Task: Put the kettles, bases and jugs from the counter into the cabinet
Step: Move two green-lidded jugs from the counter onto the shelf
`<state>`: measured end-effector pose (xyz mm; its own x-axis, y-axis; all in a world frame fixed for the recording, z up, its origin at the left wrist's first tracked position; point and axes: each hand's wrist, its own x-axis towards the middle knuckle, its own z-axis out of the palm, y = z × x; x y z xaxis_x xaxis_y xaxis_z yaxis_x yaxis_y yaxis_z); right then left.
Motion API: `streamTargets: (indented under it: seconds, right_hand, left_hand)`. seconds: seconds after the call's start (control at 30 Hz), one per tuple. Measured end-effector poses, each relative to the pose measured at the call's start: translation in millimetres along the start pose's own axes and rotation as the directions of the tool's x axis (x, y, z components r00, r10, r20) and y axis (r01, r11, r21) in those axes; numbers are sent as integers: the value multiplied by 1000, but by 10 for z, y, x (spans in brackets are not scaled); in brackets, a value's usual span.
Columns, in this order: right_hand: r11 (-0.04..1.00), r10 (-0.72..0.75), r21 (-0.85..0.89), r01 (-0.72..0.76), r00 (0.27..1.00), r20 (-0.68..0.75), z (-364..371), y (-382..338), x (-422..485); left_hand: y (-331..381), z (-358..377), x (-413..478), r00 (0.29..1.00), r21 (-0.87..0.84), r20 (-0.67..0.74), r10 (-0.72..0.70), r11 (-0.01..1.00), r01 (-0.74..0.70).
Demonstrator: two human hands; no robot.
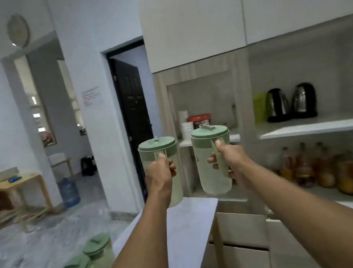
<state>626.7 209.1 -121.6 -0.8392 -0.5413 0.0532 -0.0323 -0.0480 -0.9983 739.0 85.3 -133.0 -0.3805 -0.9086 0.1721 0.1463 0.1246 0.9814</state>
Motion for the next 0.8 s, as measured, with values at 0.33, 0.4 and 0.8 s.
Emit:
streamTargets:
  seconds: [0.33,0.4,0.8]
  right_hand:
    - [999,-51,-32,43,954,-295,-2427,-111,1006]
    - [998,-59,-36,50,946,-319,-2856,-135,1285]
    - [997,-67,-51,49,895,-441,-4484,3,3165]
  left_hand:
    - [-18,2784,-175,925,-100,373,66,994,-30]
    - [-19,3333,-153,914,-102,402,49,995,-9]
    - [-289,5855,586,840,-85,542,15,996,37]
